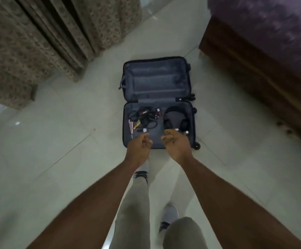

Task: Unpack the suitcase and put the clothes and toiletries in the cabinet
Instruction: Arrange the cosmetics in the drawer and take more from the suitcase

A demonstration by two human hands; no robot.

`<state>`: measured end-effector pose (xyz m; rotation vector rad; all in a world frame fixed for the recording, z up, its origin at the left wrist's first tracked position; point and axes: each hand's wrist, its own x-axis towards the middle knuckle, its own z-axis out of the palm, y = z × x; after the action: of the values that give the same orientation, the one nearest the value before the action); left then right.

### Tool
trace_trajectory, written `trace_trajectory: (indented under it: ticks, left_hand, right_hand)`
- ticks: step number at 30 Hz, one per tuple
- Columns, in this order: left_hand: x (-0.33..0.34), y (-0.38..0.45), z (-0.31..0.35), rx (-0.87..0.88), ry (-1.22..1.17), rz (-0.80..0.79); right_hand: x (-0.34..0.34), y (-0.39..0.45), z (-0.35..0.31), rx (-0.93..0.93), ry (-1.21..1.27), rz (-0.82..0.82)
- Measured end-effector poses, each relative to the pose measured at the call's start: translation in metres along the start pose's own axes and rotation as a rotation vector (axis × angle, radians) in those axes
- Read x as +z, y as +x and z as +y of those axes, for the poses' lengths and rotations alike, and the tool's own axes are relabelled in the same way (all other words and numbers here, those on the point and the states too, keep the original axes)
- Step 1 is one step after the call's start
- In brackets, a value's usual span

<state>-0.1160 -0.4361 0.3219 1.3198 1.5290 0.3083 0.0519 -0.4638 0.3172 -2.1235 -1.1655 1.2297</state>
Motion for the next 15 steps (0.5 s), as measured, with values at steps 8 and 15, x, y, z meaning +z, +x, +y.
trace_trajectory:
  ticks: [8, 15]
  left_hand:
    - [0.053, 0.212, -0.183, -0.083, 0.213, -0.038]
    - [0.074, 0.307, -0.269, -0.026, 0.401, -0.011]
  right_hand:
    - [0.149, 0.196, 0.135, -0.096, -0.33, -0.185]
    - [0.231, 0.3, 0.167, -0.352, -0.737, -0.286]
